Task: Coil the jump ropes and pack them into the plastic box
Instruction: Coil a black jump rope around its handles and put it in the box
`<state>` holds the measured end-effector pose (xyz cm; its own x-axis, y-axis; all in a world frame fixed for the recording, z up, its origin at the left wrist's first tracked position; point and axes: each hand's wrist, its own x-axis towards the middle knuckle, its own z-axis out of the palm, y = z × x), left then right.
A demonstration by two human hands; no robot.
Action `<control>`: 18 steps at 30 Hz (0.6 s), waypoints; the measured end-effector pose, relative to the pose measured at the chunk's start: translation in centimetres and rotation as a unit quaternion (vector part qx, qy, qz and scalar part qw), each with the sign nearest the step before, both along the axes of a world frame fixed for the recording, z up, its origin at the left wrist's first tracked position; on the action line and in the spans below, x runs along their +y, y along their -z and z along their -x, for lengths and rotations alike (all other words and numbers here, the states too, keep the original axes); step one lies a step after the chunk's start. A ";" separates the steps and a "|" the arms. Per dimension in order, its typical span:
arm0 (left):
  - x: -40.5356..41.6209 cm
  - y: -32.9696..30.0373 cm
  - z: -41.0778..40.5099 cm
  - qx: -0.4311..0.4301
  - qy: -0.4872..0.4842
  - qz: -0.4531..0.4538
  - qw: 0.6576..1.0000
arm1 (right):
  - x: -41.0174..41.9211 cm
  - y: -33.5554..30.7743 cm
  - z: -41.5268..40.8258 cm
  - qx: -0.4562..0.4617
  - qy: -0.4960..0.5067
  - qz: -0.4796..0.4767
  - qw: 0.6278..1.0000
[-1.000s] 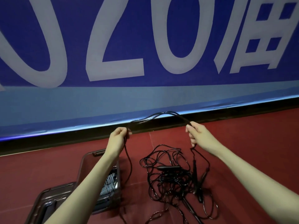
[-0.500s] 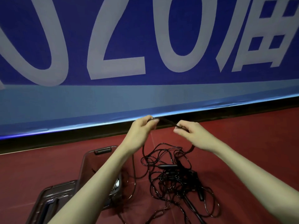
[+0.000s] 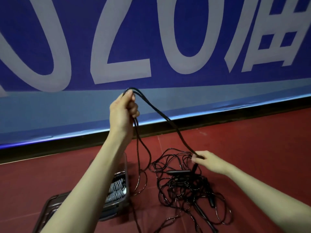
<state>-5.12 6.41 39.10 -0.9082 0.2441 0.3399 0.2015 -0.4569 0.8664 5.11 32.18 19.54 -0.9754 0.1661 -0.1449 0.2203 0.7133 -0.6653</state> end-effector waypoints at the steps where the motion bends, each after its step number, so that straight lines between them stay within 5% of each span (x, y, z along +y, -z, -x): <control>1: -0.2 0.4 0.3 -0.006 -0.003 -0.007 1.000 | 0.3 -0.1 0.0 0.026 0.033 0.023 0.999; 8: -1.8 7.2 3.6 -0.034 -0.069 0.146 0.986 | -0.9 -4.5 0.6 0.158 0.181 0.304 0.922; 11: -2.7 11.0 4.4 -0.058 -0.055 0.280 0.957 | -1.7 -6.6 0.7 0.170 0.162 0.314 0.920; 14: -3.5 14.1 5.1 -0.087 -0.009 0.486 0.869 | -2.5 -8.5 0.7 0.168 0.129 0.304 0.929; 18: -2.0 12.5 3.2 0.099 0.020 0.516 0.851 | -3.6 -10.5 0.7 0.135 0.029 0.218 0.966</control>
